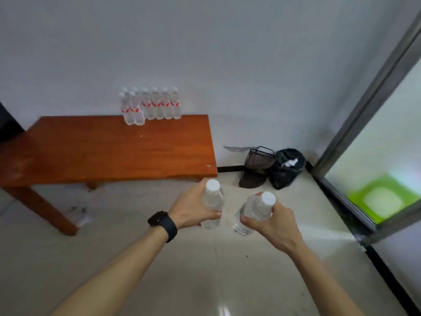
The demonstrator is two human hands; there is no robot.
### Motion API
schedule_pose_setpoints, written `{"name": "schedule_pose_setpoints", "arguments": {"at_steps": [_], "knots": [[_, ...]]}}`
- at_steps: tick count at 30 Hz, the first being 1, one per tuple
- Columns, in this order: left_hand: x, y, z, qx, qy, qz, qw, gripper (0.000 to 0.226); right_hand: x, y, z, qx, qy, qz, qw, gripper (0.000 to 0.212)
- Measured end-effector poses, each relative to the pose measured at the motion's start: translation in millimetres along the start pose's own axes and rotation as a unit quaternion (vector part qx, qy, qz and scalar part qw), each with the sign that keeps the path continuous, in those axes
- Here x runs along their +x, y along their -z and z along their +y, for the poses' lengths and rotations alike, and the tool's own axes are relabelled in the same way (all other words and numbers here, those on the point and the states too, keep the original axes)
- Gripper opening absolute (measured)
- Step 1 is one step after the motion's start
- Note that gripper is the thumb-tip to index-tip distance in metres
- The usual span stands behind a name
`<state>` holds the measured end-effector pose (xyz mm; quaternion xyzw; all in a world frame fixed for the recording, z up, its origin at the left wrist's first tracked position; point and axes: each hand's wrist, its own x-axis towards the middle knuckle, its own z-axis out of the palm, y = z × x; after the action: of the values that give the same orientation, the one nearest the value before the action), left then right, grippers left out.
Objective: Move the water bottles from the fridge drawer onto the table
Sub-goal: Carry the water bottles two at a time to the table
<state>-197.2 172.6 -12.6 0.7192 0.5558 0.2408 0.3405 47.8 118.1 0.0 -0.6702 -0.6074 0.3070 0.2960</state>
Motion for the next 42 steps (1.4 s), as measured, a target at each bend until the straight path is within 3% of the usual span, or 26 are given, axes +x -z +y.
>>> {"name": "schedule_pose_setpoints", "arguments": {"at_steps": [9, 18, 27, 33, 35, 38, 42], "knots": [[32.3, 118.3, -134.1, -0.011, 0.109, 0.064, 0.992, 0.061, 127.4, -137.2, -102.1, 0.012, 0.042, -0.118, 0.992, 0.051], [178.5, 203.8, -224.2, 0.012, 0.158, 0.065, 0.985, 0.066, 310.0, -225.7, -148.9, 0.001, 0.044, -0.18, 0.983, 0.056], [329.1, 262.6, -293.6, 0.005, 0.169, 0.059, 0.984, 0.06, 481.4, -286.0, -175.6, -0.018, 0.033, -0.195, 0.98, 0.05], [426.8, 290.1, -356.8, 0.145, 0.146, 0.052, 0.977, 0.067, 579.7, -336.4, -195.7, -0.051, 0.038, -0.19, 0.98, 0.05], [458.8, 300.5, -375.2, 0.17, 0.138, 0.051, 0.974, 0.066, 609.6, -355.4, -204.2, -0.088, 0.032, -0.182, 0.979, 0.061], [503.1, 314.7, -398.7, 0.129, 0.161, 0.048, 0.977, 0.06, 654.6, -380.9, -216.8, -0.139, -0.009, -0.166, 0.976, 0.066], [553.5, 328.6, -415.5, 0.06, 0.182, 0.058, 0.98, 0.059, 706.0, -410.6, -231.2, -0.118, -0.023, -0.147, 0.982, 0.067]]}}
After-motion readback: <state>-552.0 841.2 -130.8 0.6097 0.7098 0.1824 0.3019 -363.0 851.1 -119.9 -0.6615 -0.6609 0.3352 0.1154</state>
